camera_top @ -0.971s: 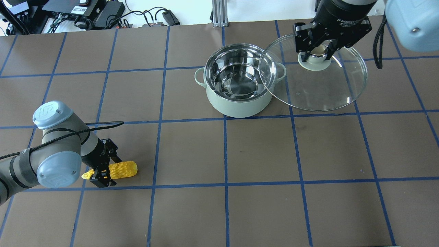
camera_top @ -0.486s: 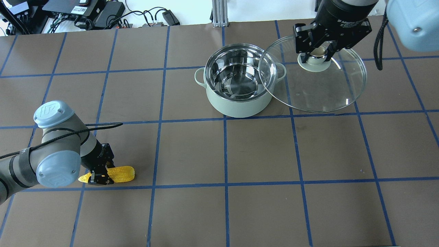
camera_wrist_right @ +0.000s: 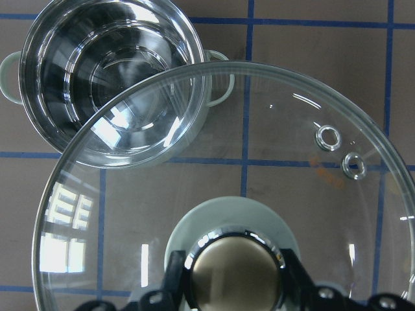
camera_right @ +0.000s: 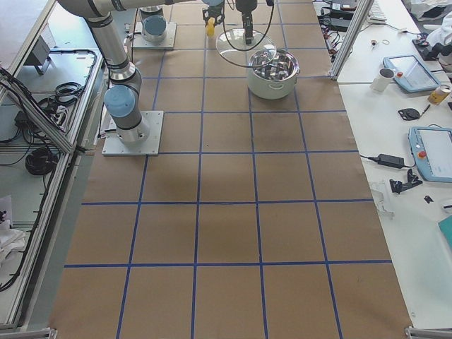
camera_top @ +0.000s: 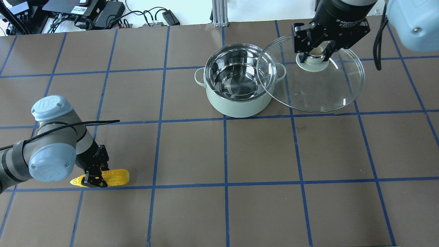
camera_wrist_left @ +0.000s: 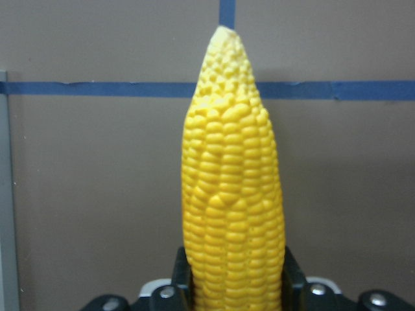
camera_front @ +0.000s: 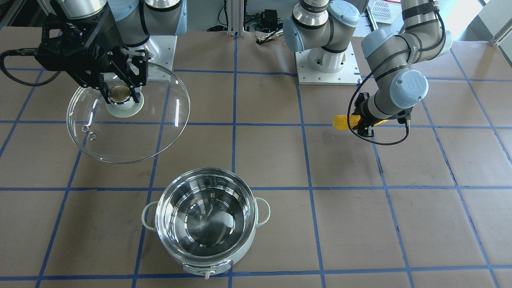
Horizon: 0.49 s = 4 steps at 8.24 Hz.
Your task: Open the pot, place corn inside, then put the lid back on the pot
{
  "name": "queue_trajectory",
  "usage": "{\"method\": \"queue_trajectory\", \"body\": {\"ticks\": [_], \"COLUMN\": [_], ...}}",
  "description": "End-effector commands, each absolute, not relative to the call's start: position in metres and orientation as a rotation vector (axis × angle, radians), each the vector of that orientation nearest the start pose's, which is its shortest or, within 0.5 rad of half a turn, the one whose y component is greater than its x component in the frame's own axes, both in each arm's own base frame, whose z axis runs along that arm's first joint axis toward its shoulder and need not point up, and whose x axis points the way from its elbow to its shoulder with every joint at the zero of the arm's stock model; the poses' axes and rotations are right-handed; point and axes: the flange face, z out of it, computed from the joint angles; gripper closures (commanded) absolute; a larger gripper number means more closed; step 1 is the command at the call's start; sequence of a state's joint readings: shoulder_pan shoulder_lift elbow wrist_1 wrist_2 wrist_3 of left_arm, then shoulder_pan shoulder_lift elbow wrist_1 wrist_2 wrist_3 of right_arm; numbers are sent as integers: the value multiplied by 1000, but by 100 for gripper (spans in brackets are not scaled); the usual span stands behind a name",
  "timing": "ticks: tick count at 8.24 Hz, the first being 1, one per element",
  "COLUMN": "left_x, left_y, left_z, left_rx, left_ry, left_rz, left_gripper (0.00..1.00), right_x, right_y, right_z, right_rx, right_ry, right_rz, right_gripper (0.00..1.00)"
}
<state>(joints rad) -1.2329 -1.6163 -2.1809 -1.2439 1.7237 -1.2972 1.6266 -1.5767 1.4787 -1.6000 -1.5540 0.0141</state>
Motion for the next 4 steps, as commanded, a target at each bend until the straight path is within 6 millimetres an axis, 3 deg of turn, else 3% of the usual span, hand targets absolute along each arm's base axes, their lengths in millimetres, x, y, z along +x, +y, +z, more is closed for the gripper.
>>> {"method": "queue_trajectory", "body": {"ticks": [1, 4], "left_x": [-7, -67], "left_y": [-467, -500], "left_z": [300, 352], "left_rx": [-1960, -1969], "left_ry": [2065, 2211], "left_rz": [249, 137], "left_gripper": [100, 100], "right_x": [162, 162], "right_y": [-491, -491], "right_z": [540, 540], "right_rx": [-69, -73], "right_ry": [3113, 3113], "right_rz": [-200, -200], "right_gripper": [83, 83]}}
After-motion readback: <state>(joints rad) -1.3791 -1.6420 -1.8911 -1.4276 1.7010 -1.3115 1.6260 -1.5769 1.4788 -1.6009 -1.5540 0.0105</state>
